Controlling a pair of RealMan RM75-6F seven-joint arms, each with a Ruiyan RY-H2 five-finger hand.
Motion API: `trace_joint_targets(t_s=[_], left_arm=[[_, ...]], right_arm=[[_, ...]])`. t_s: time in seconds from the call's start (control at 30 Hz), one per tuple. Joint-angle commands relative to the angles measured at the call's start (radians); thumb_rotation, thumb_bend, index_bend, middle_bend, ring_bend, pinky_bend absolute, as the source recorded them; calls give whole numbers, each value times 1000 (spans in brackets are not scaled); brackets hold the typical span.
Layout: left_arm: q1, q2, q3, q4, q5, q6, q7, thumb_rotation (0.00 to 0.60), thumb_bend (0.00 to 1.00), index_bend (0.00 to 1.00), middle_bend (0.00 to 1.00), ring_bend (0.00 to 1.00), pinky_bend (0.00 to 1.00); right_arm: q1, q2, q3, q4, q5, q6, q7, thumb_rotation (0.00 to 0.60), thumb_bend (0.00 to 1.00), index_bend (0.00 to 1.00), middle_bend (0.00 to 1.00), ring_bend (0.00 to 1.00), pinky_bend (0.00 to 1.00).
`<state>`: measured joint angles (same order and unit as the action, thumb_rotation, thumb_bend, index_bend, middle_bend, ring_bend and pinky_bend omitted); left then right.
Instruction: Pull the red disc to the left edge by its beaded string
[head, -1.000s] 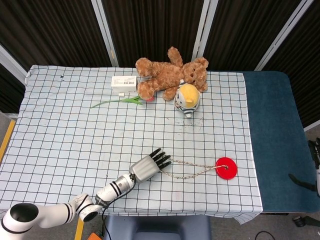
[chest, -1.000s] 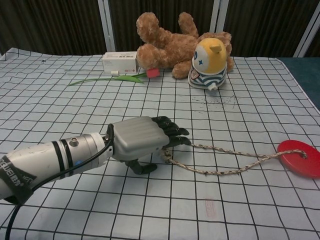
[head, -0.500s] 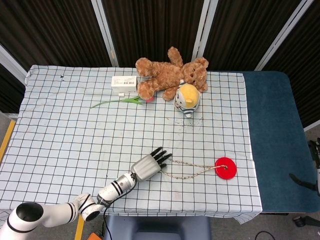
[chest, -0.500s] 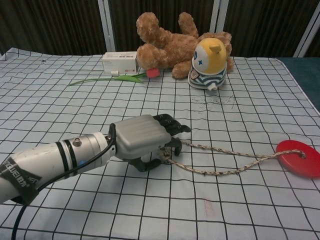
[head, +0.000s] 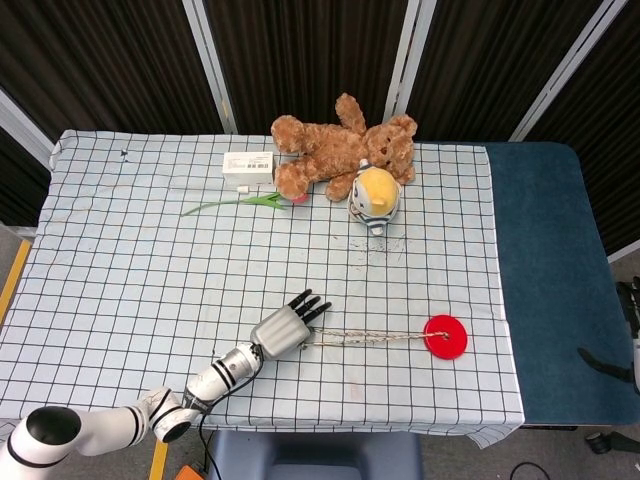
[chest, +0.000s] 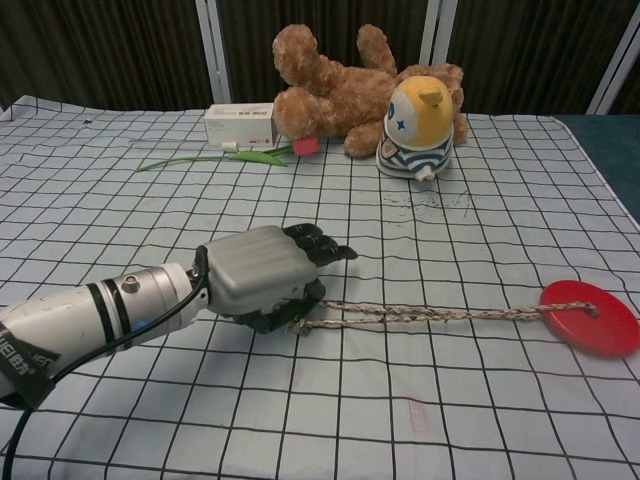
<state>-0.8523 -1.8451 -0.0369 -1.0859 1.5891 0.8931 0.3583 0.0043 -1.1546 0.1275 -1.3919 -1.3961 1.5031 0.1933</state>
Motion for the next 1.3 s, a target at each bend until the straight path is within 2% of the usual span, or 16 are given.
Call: trace_joint_targets(t_s=[0.03,0.1,0.33,0.57,0.67,0.83,1.1,1.3], left_arm=[[6,3,5,1,0,13,-9,600,679,836,52,0,57],[9,11,6,-5,-1,19,-6,600,720,864,72,0,59],[27,79,7,-86,-10,48,12,600,770,899,128,0,61],[51,169,8,-183,-38,60,49,600,794,909,153,0,87],[71,230,4,-231,-59,78,75,600,799,912,162,0,97],[129,381,-23,-281,-117,146,97,600,804,913,188,0,125],[235,622,-85,-251,-270,218,39,600,806,914,211,0,137],[312,729,-95,-247,-340,249,-24,600,806,918,216,0,138]], right_arm=[[-1,3,1,-3,-2,4,0,600,29,0,0,0,0],[0,4,2,-7,-6,8,-3,600,29,0,0,0,0],[0,8,1,-18,-11,11,-11,600,29,0,0,0,0],[2,9,-1,-32,-17,13,-24,600,28,0,0,0,0],[3,11,0,-39,-17,13,-30,600,29,0,0,0,0],[10,12,2,-50,-21,10,-40,600,29,0,0,0,0],[18,8,0,-63,-36,13,-58,600,29,0,0,0,0],[21,4,-2,-64,-36,11,-65,600,29,0,0,0,0]])
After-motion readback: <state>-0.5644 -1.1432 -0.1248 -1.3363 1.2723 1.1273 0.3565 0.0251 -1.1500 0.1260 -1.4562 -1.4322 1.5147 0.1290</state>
